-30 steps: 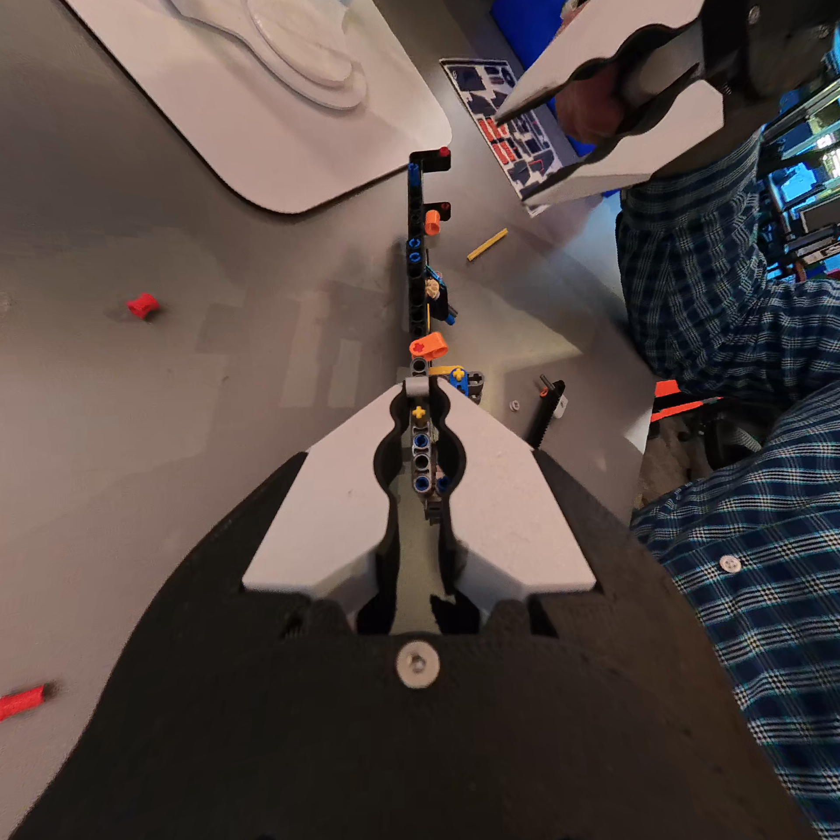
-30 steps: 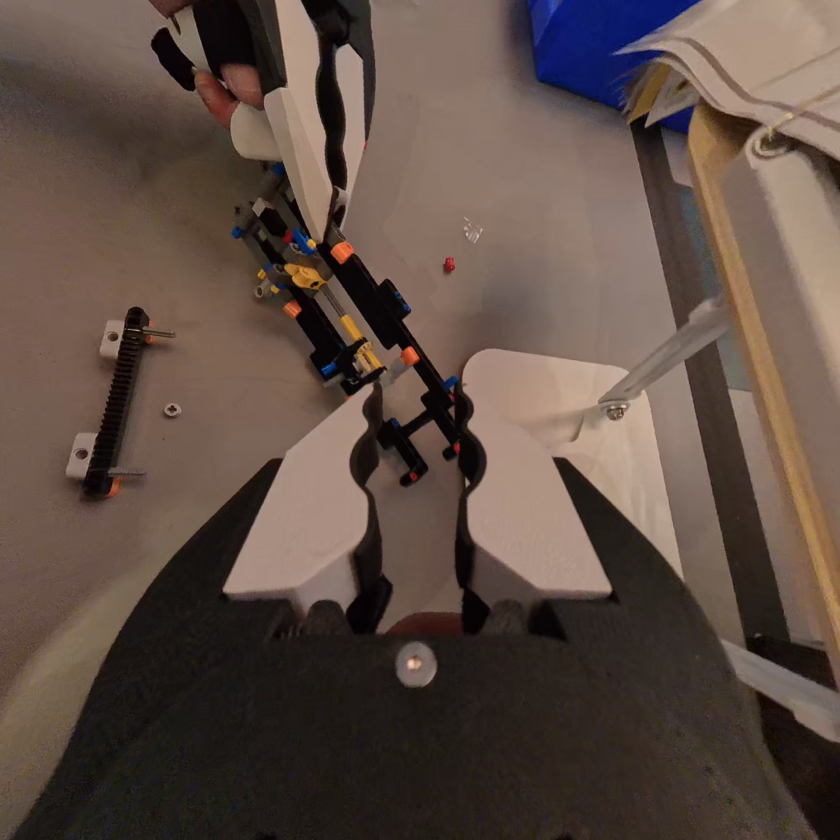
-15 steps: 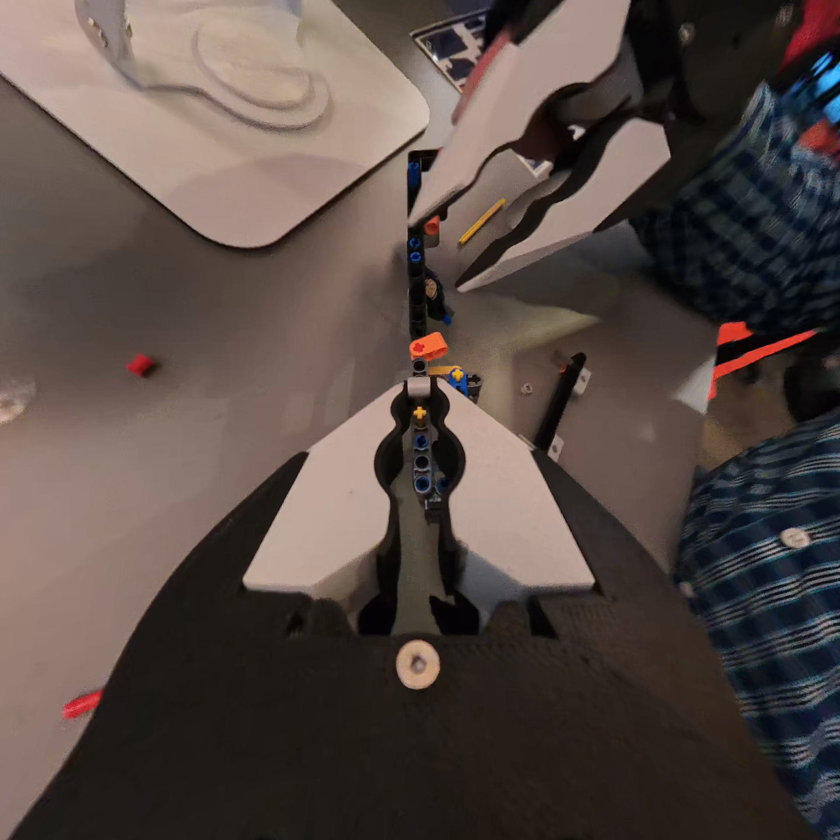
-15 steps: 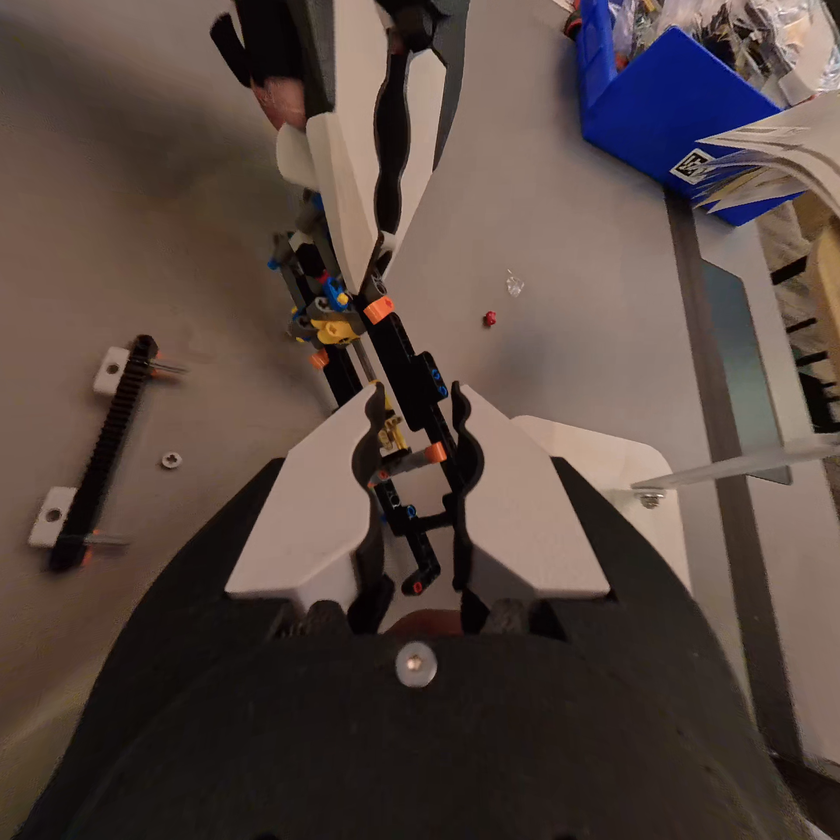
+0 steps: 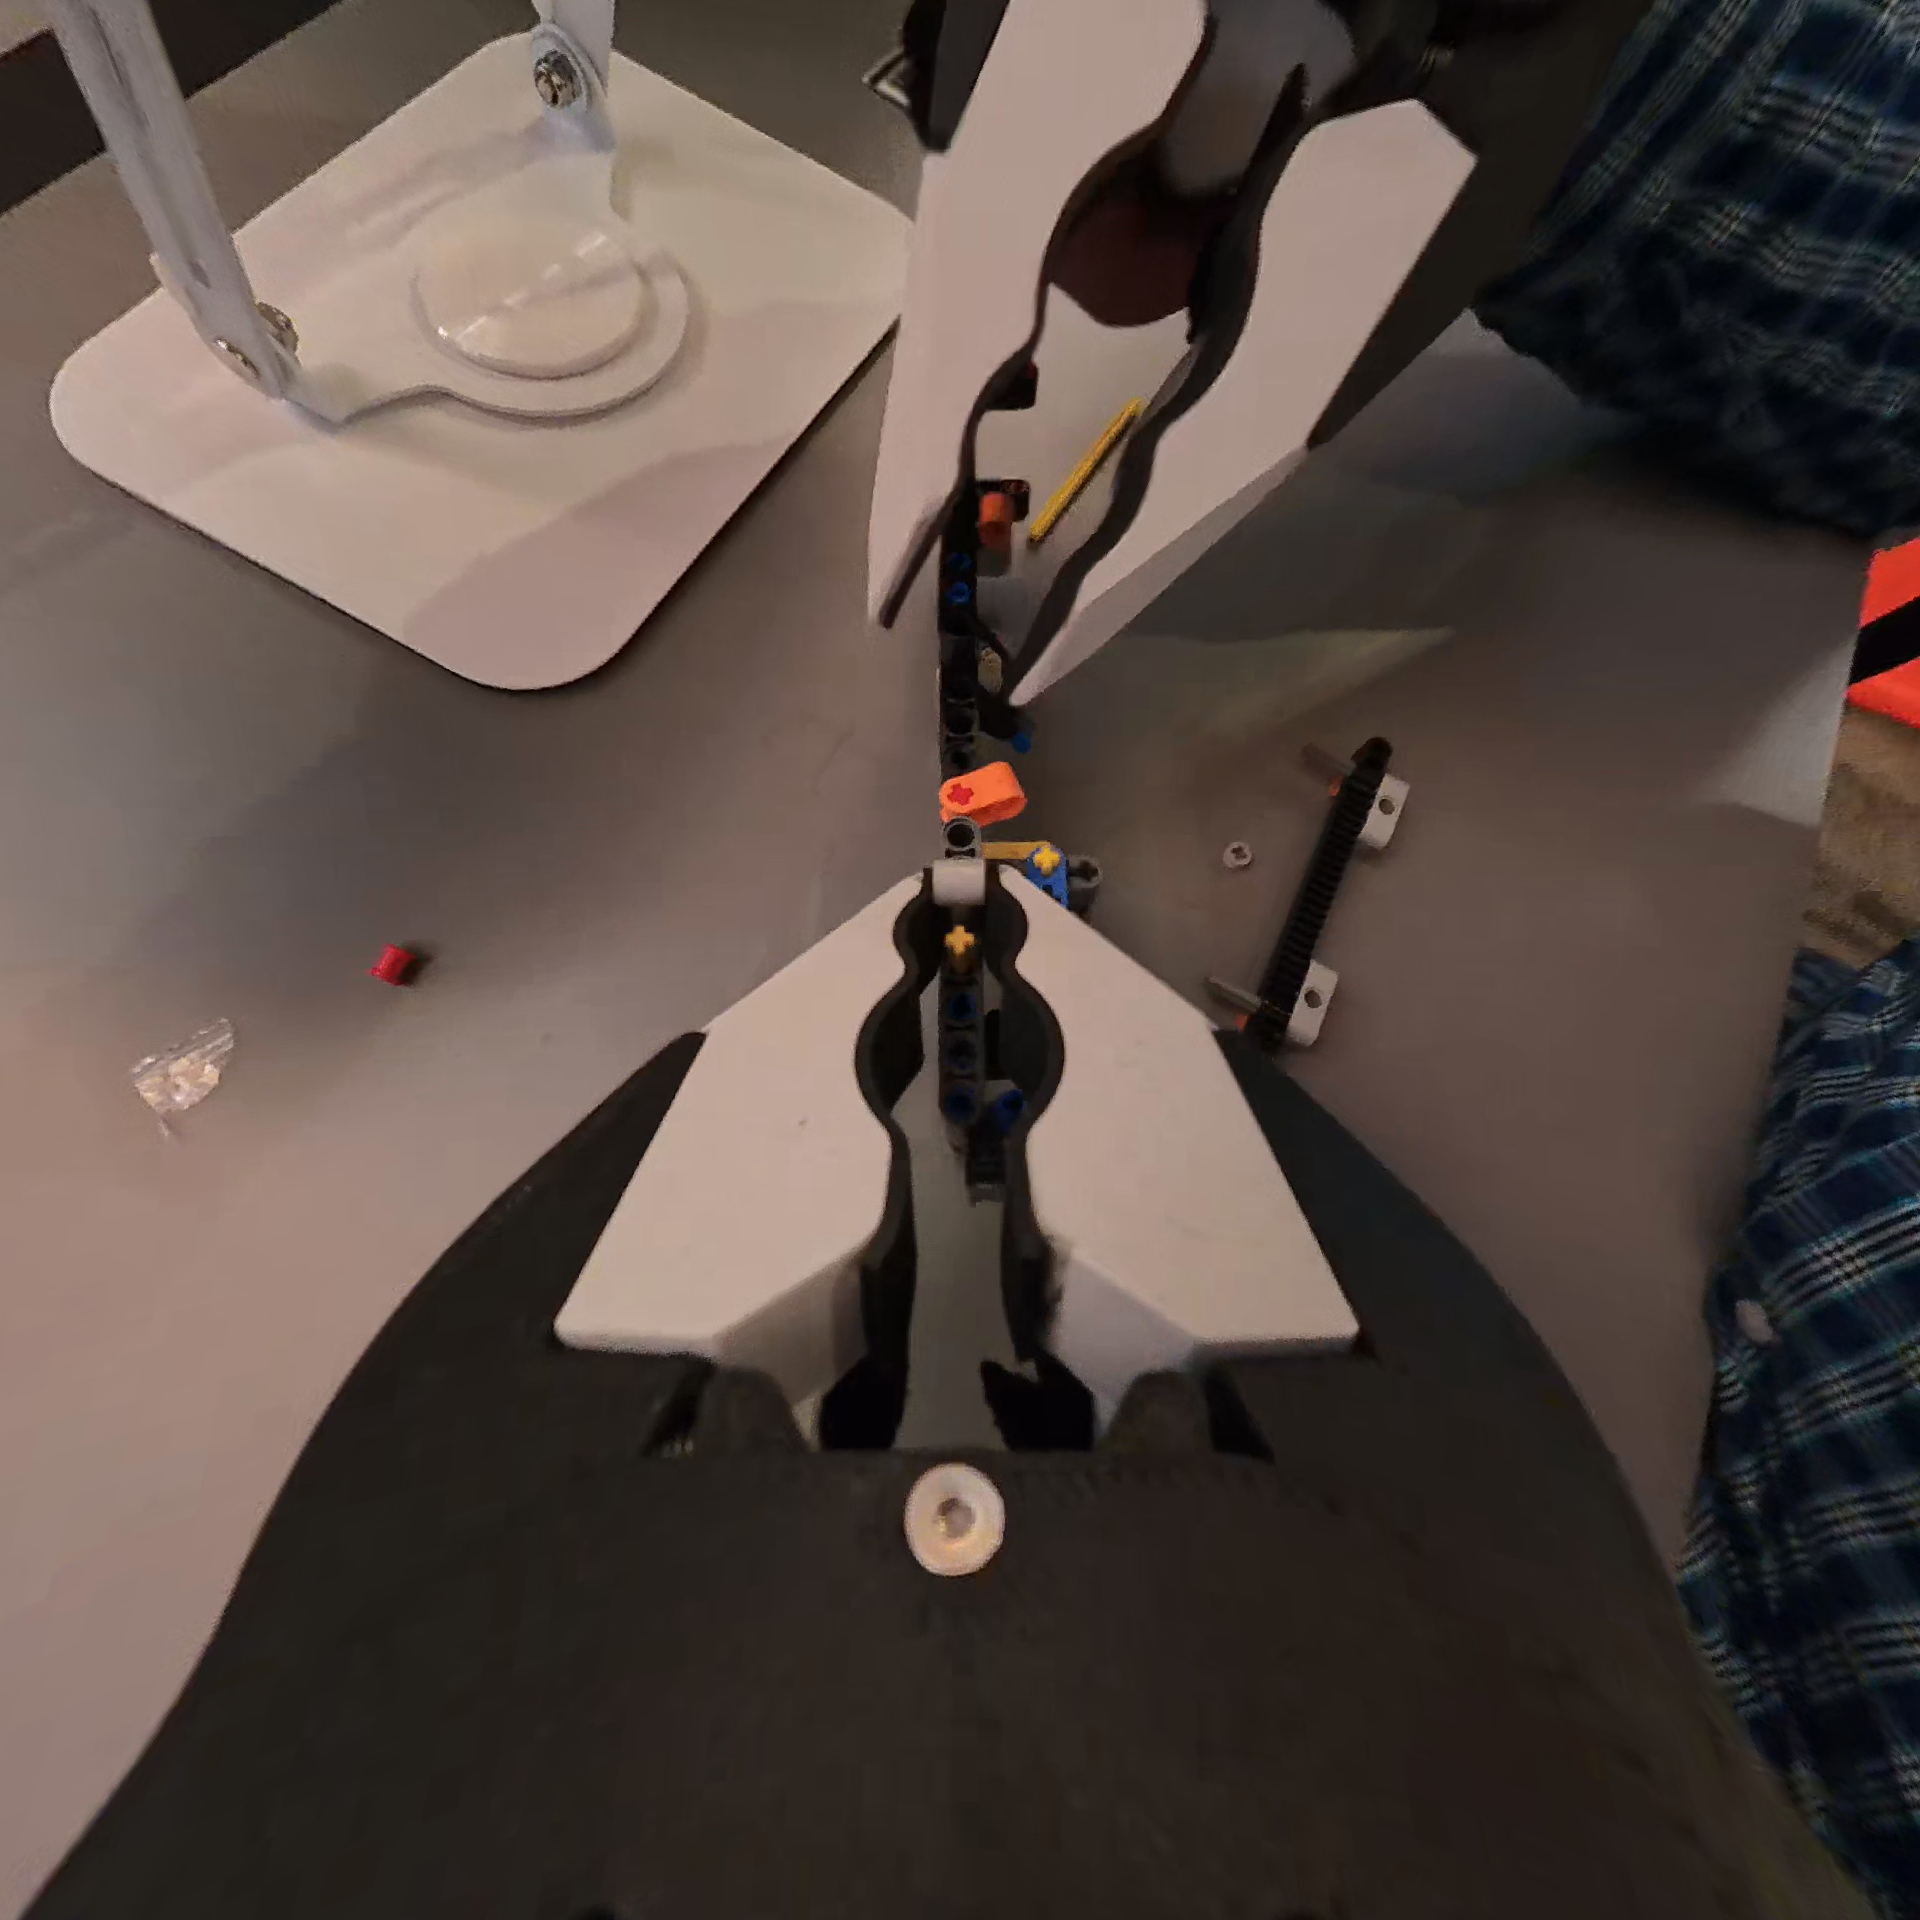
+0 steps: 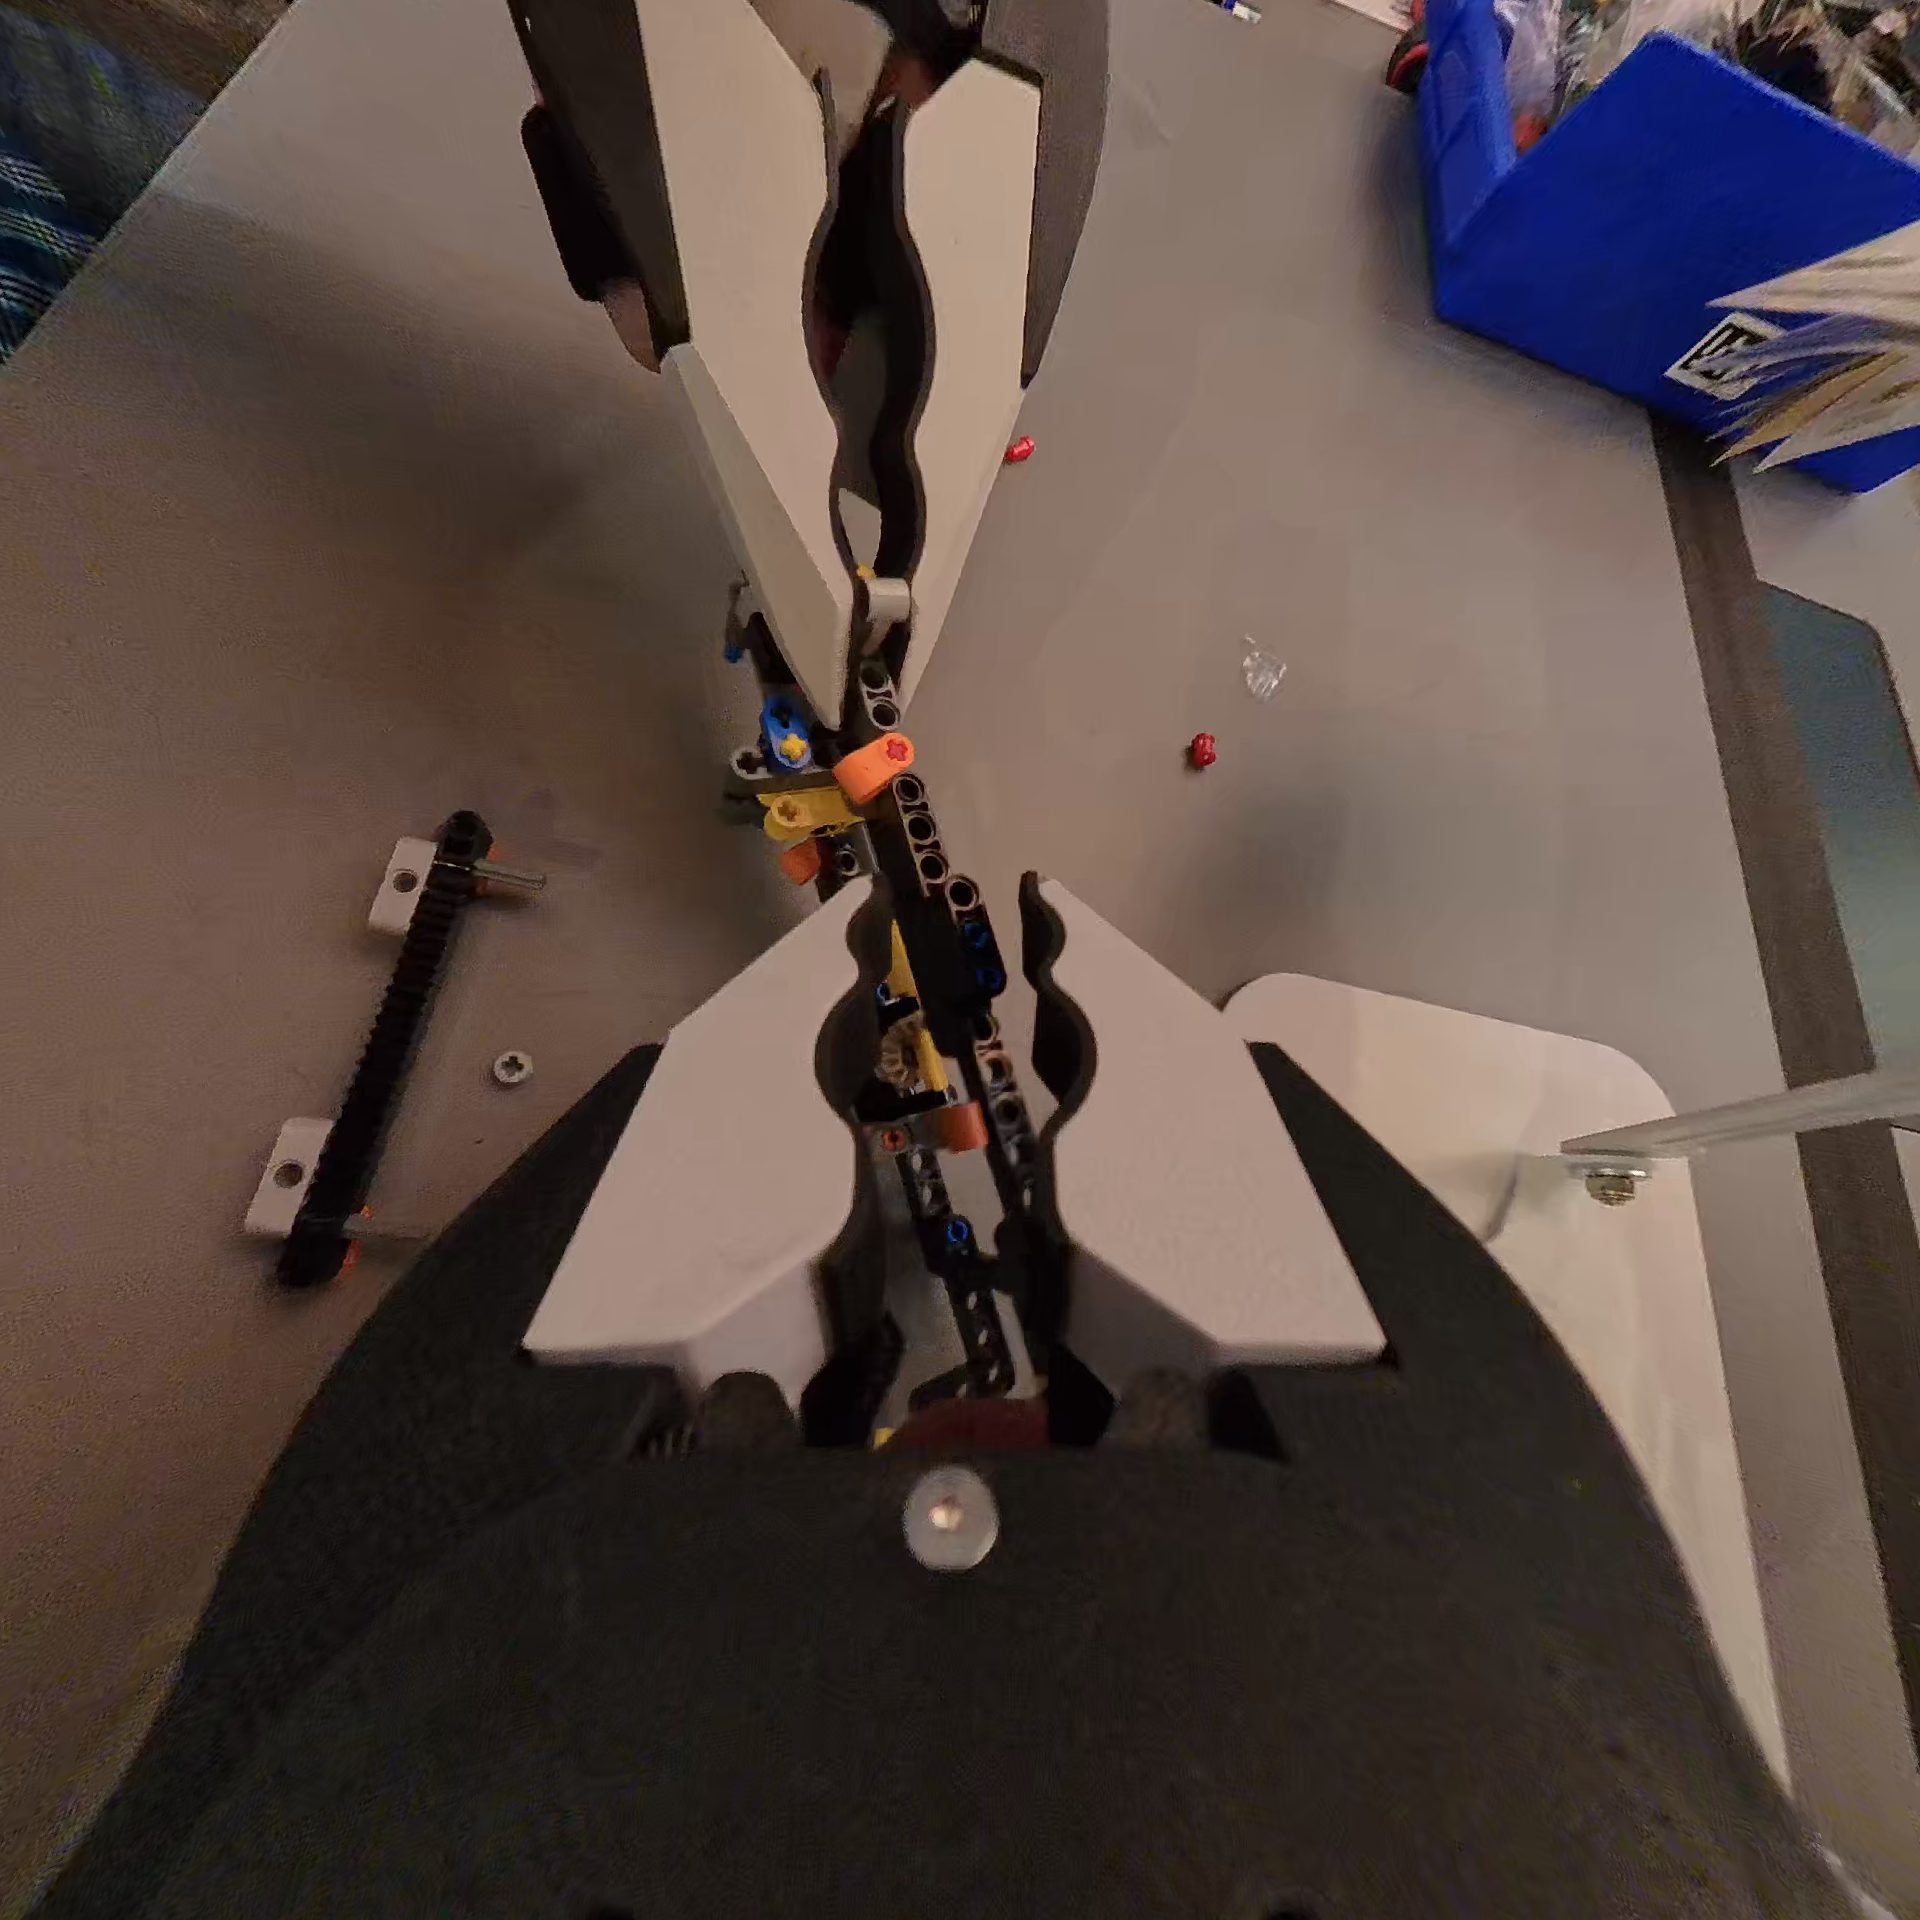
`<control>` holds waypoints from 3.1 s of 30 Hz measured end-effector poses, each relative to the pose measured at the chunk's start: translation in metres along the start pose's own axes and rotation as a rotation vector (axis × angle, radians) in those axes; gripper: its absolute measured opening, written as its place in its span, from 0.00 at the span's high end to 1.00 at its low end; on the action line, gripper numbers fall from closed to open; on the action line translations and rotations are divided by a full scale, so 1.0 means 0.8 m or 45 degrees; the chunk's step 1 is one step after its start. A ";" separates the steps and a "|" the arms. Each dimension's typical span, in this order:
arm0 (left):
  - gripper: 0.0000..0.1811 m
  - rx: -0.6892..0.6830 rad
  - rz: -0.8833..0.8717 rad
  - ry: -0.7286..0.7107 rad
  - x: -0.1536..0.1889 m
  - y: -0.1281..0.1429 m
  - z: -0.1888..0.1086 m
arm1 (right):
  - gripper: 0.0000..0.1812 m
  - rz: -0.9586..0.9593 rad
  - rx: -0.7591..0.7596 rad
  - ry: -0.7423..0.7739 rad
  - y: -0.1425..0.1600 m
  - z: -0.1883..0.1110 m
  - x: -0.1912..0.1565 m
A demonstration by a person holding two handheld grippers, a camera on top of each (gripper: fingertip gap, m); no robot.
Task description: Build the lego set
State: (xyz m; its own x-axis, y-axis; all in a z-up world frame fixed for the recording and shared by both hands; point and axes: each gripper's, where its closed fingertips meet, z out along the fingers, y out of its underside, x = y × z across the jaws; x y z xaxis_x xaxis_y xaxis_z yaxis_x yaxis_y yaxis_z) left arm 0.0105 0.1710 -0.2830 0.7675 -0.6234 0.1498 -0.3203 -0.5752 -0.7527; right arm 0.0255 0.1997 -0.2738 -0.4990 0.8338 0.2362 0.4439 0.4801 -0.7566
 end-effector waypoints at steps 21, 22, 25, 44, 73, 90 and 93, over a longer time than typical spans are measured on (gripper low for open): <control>0.93 0.103 -0.511 0.159 -0.041 0.036 -0.010 | 0.83 0.166 0.067 0.153 -0.007 -0.028 0.003; 0.92 0.099 -0.505 0.150 -0.043 0.038 -0.009 | 0.83 0.185 0.078 0.172 -0.006 -0.030 0.005; 0.86 0.044 -0.469 0.130 -0.045 0.049 -0.006 | 0.82 0.211 0.073 0.246 0.001 -0.040 0.013; 0.69 0.500 -0.272 -0.341 -0.188 -0.056 -0.131 | 0.75 0.144 -0.007 0.831 -0.072 -0.107 0.128; 1.00 0.825 -0.168 -0.342 -0.336 -0.188 -0.170 | 1.00 -0.041 -0.290 0.751 -0.097 -0.019 0.202; 1.00 0.950 -0.097 -0.175 -0.278 -0.244 -0.204 | 0.76 -0.301 -0.391 0.622 -0.092 -0.008 0.159; 1.00 0.964 -0.062 -0.137 -0.255 -0.262 -0.212 | 0.76 -0.274 -0.259 0.635 -0.113 -0.020 0.152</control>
State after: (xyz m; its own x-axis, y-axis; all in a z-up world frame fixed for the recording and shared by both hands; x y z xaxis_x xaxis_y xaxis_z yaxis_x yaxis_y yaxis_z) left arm -0.1732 0.3290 -0.0469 0.8334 -0.5291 0.1597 0.1531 -0.0567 -0.9866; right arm -0.0640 0.2621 -0.1667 -0.2051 0.7154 0.6679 0.5300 0.6549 -0.5387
